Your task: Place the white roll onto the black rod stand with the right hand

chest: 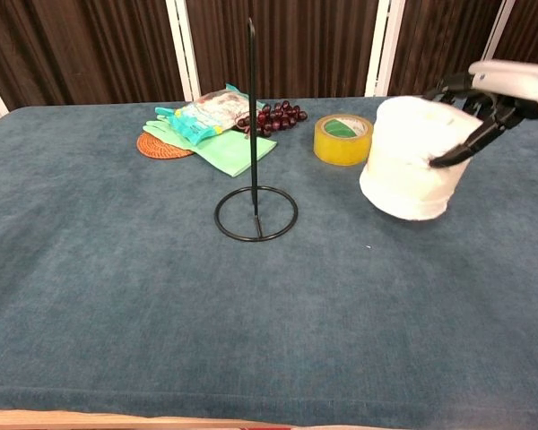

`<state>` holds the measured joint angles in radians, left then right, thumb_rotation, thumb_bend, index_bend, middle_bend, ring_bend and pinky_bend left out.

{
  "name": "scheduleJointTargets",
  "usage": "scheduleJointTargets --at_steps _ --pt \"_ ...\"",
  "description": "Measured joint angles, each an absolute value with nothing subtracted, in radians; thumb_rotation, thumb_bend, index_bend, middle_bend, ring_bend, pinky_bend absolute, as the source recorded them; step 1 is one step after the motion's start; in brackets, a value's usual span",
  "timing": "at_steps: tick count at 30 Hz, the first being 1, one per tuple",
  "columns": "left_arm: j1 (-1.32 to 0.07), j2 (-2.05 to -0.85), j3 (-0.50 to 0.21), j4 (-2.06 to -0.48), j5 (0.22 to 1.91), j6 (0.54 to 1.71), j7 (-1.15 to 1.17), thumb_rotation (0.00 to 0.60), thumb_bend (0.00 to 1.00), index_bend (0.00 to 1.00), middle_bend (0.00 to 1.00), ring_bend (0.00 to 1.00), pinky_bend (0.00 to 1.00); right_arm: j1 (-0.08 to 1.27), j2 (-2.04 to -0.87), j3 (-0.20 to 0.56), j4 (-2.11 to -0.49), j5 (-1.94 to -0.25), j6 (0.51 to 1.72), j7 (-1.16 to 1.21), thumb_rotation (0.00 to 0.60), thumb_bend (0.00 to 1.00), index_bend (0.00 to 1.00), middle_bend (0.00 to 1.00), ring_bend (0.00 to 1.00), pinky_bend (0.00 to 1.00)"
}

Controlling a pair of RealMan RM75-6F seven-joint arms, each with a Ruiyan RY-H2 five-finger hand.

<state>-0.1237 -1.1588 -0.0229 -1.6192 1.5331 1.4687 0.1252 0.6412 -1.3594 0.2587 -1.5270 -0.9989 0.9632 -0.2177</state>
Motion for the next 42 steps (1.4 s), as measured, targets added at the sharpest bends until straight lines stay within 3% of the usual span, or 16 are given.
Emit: scheduleJointTargets --at_steps 10,16,30,42 --pt "-0.124 -1.159 -0.023 -1.619 1.533 1.469 0.125 0.600 0.43 0.00 0.00 0.00 0.08 0.553 -1.286 0.341 -1.724 -1.223 1.218 0.094 0.600 0.26 0.88 0.68 0.66 0.60" --pt "-0.124 -1.159 -0.023 -1.619 1.533 1.469 0.125 0.600 0.43 0.00 0.00 0.00 0.08 0.555 -1.248 0.415 -1.902 -1.225 1.260 0.076 0.600 0.26 0.87 0.68 0.66 0.60" --pt "-0.132 -1.112 -0.027 -1.584 1.554 1.472 -0.029 0.600 0.43 0.00 0.00 0.00 0.08 0.788 -1.367 0.524 -2.016 -0.931 1.304 -0.402 0.600 0.26 0.87 0.68 0.66 0.60" --pt "-0.125 -1.108 -0.021 -1.578 1.565 1.485 -0.032 0.600 0.43 0.00 0.00 0.00 0.08 0.918 -1.476 0.527 -2.022 -0.727 1.386 -0.611 0.600 0.26 0.83 0.68 0.66 0.60"
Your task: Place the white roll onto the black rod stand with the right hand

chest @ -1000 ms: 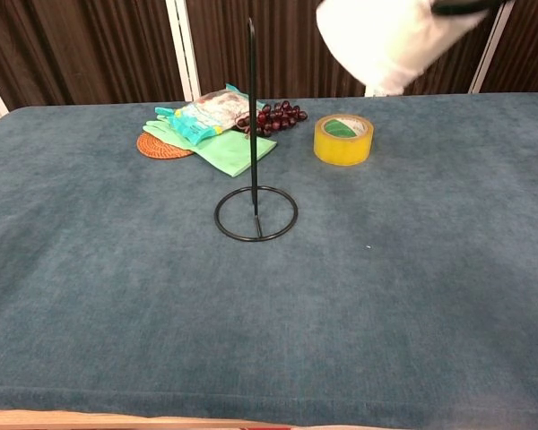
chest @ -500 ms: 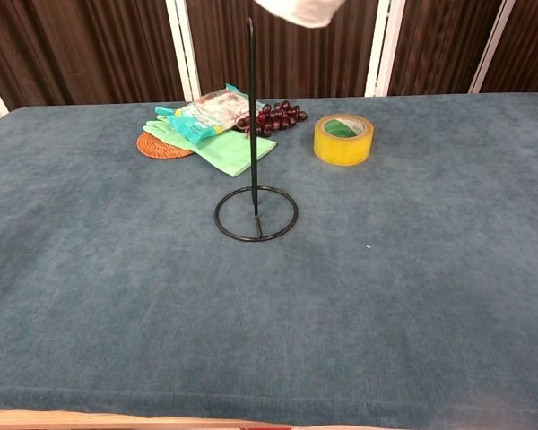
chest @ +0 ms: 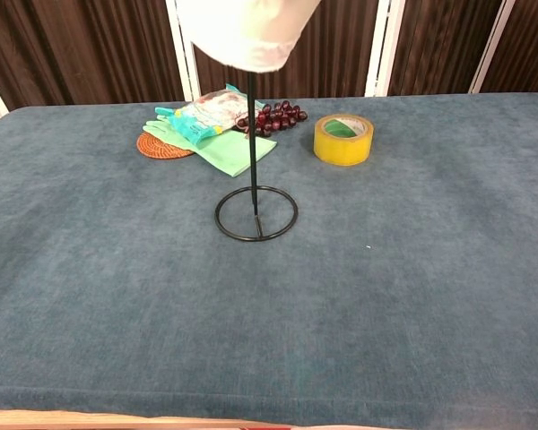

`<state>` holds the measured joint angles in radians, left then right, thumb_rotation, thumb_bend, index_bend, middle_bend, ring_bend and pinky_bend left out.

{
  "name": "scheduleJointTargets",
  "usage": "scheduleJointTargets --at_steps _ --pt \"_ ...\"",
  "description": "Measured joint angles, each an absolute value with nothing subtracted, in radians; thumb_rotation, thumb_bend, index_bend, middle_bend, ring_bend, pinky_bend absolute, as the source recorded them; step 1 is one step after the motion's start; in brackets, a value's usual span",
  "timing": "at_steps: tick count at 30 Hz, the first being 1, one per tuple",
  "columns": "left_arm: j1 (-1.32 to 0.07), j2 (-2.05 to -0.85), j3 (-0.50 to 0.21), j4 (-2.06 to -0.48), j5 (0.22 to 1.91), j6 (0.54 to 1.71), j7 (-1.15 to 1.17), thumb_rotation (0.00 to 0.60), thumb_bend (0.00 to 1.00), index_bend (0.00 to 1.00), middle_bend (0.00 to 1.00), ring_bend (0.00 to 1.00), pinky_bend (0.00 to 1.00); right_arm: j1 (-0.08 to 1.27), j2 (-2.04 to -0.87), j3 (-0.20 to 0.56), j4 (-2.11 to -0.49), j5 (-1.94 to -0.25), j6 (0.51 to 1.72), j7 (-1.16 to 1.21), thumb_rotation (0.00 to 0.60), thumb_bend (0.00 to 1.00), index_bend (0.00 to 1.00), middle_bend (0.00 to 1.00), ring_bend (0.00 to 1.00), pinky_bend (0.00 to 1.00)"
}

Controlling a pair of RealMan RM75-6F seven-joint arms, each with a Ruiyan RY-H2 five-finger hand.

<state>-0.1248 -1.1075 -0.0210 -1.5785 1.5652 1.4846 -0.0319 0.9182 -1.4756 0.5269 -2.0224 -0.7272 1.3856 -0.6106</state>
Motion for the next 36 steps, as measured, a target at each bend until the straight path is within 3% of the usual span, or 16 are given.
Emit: scheduleJointTargets --at_steps 4,6,9,11,13,17,19,28,31,36 --pt "-0.126 -1.108 -0.022 -1.576 1.563 1.483 -0.033 0.600 0.43 0.00 0.00 0.00 0.08 0.940 -1.498 0.509 -2.003 -0.696 1.399 -0.661 0.600 0.26 0.77 0.68 0.63 0.59" --pt "-0.131 -1.111 -0.027 -1.568 1.558 1.477 -0.037 0.600 0.43 0.00 0.00 0.00 0.08 0.953 -1.513 0.496 -1.989 -0.683 1.408 -0.688 0.600 0.26 0.68 0.65 0.59 0.56" --pt "-0.128 -1.110 -0.026 -1.570 1.561 1.483 -0.040 0.600 0.43 0.00 0.00 0.00 0.08 0.963 -1.524 0.483 -1.981 -0.658 1.409 -0.702 0.600 0.26 0.37 0.50 0.46 0.48" --pt "-0.128 -1.110 -0.026 -1.570 1.562 1.484 -0.041 0.600 0.43 0.00 0.00 0.00 0.08 0.964 -1.521 0.476 -1.982 -0.644 1.396 -0.705 0.600 0.26 0.10 0.33 0.30 0.36" --pt "-0.129 -1.110 -0.026 -1.568 1.562 1.484 -0.043 0.600 0.43 0.00 0.00 0.00 0.08 0.964 -1.512 0.471 -1.982 -0.641 1.388 -0.705 0.600 0.24 0.00 0.21 0.18 0.26" --pt "-0.129 -1.110 -0.026 -1.567 1.563 1.484 -0.044 0.600 0.43 0.00 0.00 0.00 0.08 0.956 -1.489 0.468 -1.992 -0.643 1.378 -0.688 0.600 0.21 0.00 0.04 0.03 0.13" --pt "-0.126 -1.108 -0.022 -1.572 1.567 1.489 -0.041 0.600 0.43 0.00 0.00 0.00 0.08 0.949 -1.473 0.466 -1.998 -0.648 1.374 -0.681 0.600 0.20 0.00 0.01 0.00 0.11" --pt "-0.116 -1.101 -0.015 -1.595 1.576 1.503 -0.021 0.600 0.43 0.00 0.00 0.00 0.08 0.900 -1.358 0.435 -2.069 -0.657 1.337 -0.656 0.600 0.20 0.00 0.00 0.00 0.03" --pt "-0.128 -1.112 -0.025 -1.571 1.566 1.485 -0.029 0.600 0.43 0.00 0.00 0.00 0.08 0.862 -1.325 0.390 -2.101 -0.725 1.339 -0.641 0.600 0.20 0.00 0.00 0.00 0.03" --pt "-0.130 -1.118 -0.026 -1.564 1.569 1.491 -0.029 0.600 0.43 0.00 0.00 0.00 0.08 0.741 -1.260 0.220 -2.133 -0.973 1.373 -0.604 0.600 0.20 0.00 0.00 0.00 0.00"
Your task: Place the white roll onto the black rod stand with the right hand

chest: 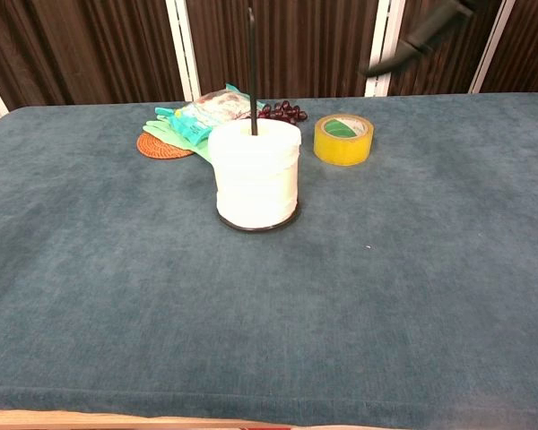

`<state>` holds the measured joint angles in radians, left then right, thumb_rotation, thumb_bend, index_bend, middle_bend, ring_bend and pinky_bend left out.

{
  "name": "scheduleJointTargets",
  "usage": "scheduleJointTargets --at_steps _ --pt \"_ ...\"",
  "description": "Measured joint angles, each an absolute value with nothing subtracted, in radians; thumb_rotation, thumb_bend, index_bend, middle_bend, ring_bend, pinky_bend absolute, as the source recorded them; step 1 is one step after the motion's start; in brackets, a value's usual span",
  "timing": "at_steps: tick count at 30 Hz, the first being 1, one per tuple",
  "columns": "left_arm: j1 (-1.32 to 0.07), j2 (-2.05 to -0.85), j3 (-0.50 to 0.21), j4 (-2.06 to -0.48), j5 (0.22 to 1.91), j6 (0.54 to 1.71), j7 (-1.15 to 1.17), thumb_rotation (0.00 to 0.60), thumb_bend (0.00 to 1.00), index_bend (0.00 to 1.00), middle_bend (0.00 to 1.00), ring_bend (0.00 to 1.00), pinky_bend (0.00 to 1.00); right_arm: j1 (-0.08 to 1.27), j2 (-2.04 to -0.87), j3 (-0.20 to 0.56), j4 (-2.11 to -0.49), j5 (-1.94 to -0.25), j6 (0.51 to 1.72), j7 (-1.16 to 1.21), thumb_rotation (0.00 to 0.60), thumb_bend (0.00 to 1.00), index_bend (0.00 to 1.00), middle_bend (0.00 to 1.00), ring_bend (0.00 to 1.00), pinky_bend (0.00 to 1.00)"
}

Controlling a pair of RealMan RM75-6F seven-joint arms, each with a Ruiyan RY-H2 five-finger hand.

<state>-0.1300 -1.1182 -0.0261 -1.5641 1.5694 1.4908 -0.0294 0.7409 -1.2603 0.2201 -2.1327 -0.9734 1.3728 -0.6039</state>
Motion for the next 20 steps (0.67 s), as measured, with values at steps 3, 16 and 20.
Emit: scheduleJointTargets --at_steps 3,16,20 --pt "-0.126 -1.117 -0.023 -1.571 1.574 1.497 -0.022 0.600 0.43 0.00 0.00 0.00 0.08 0.627 -1.227 0.071 -2.110 -1.169 1.422 -0.560 0.600 0.20 0.00 0.00 0.00 0.00" --pt "-0.120 -1.116 -0.012 -1.586 1.590 1.504 0.003 0.600 0.43 0.00 0.00 0.00 0.08 0.165 -1.229 -0.224 -1.668 -1.484 1.707 -0.222 0.600 0.20 0.00 0.00 0.00 0.00" --pt "-0.115 -1.114 -0.007 -1.593 1.597 1.512 0.009 0.600 0.43 0.00 0.00 0.00 0.08 0.131 -1.234 -0.211 -1.639 -1.523 1.737 -0.197 0.600 0.20 0.00 0.00 0.00 0.00"
